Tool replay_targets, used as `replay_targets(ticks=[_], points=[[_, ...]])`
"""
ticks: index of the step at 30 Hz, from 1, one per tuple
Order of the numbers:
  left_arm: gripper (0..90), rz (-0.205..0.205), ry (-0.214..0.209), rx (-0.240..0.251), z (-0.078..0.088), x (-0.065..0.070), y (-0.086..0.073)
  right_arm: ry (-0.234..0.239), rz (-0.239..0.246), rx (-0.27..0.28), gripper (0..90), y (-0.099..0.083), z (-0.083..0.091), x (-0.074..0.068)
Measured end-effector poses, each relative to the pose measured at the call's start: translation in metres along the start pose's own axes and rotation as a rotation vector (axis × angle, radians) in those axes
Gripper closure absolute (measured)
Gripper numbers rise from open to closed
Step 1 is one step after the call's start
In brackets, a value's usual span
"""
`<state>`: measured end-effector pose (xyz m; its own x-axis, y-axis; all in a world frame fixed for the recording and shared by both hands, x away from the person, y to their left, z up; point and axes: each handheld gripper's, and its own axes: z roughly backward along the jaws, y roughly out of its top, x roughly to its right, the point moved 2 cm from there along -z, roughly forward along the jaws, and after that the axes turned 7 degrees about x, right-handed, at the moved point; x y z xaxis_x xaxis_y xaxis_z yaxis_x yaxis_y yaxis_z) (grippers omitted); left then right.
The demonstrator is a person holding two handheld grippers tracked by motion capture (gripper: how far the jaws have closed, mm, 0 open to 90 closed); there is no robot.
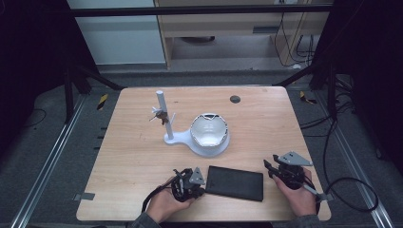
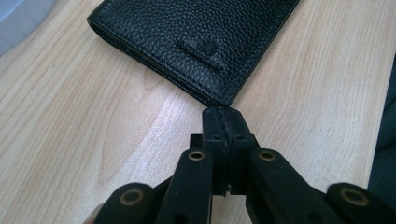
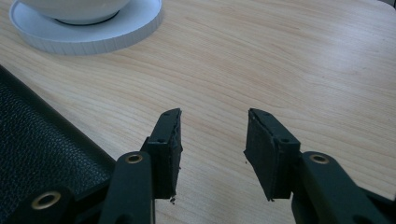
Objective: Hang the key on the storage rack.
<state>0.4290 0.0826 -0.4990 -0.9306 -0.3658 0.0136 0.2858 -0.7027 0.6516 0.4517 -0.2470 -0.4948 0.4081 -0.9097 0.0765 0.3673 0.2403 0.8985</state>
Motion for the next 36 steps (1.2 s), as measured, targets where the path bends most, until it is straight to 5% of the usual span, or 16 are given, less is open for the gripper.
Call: replay_targets(ticks=[8,22,31,36], points=[[88.5,0.011,0.002,0.024,0.002,0.000,-0.001,0.015,0.014,0.009,52.5,0.002,0.002,-0.004],[87.0,0.017,0.004,0.078,0.008,-0.004,0.001,0.123,0.095,0.005,46.0,0.009,0.003,-0.035],[86.2,0.055,-0.001,0.122,0.008,-0.008,0.003,0.293,0.159,-0.017,27.3,0.016,0.007,-0.082],[86.1,0.065,0.000,0.141,0.009,-0.009,0.008,0.333,0.225,-0.057,16.1,0.015,0.006,-0.108]])
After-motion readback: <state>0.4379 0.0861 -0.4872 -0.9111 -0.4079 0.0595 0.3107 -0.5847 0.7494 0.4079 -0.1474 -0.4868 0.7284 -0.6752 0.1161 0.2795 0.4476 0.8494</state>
